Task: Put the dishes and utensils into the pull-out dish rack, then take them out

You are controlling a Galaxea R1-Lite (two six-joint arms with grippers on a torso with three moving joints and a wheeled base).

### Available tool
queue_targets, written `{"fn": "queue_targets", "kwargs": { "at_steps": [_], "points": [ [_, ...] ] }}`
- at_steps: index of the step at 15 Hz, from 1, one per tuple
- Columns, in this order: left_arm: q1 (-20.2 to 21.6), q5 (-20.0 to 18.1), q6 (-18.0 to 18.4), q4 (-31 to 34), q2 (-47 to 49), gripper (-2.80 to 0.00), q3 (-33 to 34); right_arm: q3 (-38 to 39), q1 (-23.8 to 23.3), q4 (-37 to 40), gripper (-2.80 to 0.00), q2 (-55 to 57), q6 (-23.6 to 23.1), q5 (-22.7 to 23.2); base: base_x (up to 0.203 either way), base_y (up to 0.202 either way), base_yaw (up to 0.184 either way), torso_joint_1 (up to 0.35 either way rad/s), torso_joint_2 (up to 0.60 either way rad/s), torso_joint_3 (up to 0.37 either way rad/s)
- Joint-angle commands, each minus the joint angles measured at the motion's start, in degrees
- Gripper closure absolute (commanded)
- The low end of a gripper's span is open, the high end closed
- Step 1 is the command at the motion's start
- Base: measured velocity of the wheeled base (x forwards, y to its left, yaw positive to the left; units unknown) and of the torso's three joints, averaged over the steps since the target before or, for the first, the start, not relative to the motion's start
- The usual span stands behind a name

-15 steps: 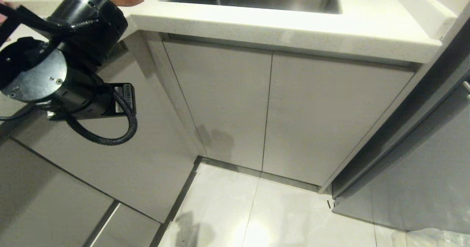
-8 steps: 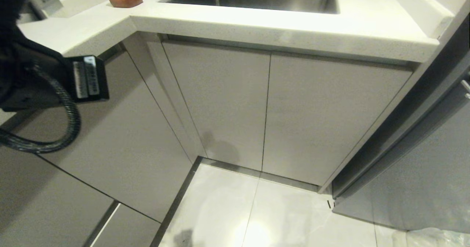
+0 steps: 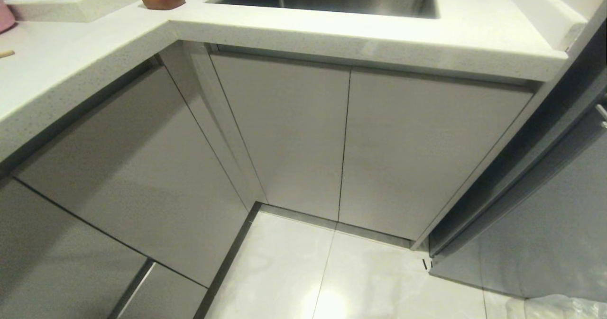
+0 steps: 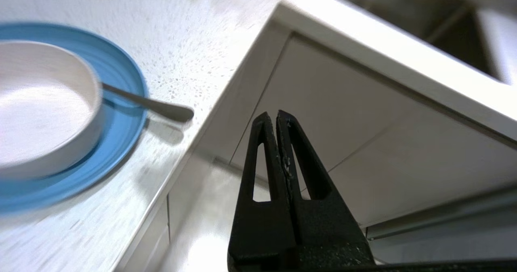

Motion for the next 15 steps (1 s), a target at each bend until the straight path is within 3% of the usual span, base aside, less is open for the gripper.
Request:
{"fn": "queue_targets", "kwargs": {
  "at_steps": [1, 3, 6, 9, 13, 15],
  "points": [
    [8.1, -12.2, 3.3, -0.4, -15.3, 0.00, 9.0, 0.0, 0.0, 0.0, 0.00, 0.0, 0.0, 0.0, 0.000, 0.000, 0.000, 0.000, 0.00, 0.000],
    [11.0, -15.4, 6.4, -3.3, -25.0, 0.00, 23.4, 0.0, 0.0, 0.0, 0.00, 0.0, 0.0, 0.0, 0.000, 0.000, 0.000, 0.000, 0.00, 0.000],
    [16.0, -15.0, 9.3, -15.9, -35.6, 0.00, 46.0, 0.0, 0.0, 0.0, 0.00, 0.0, 0.0, 0.0, 0.000, 0.000, 0.000, 0.000, 0.00, 0.000],
    [18.7, -17.3, 17.8, -30.9, -46.3, 0.00, 69.1, 0.0, 0.0, 0.0, 0.00, 0.0, 0.0, 0.0, 0.000, 0.000, 0.000, 0.000, 0.00, 0.000],
    [19.9, -18.7, 18.8, -47.9, -50.4, 0.00, 94.0, 0.0, 0.0, 0.0, 0.00, 0.0, 0.0, 0.0, 0.000, 0.000, 0.000, 0.000, 0.00, 0.000],
    [20.1, -19.8, 18.2, -49.0, -51.0, 0.00, 99.9, 0.0, 0.0, 0.0, 0.00, 0.0, 0.0, 0.0, 0.000, 0.000, 0.000, 0.000, 0.00, 0.000]
  ]
}}
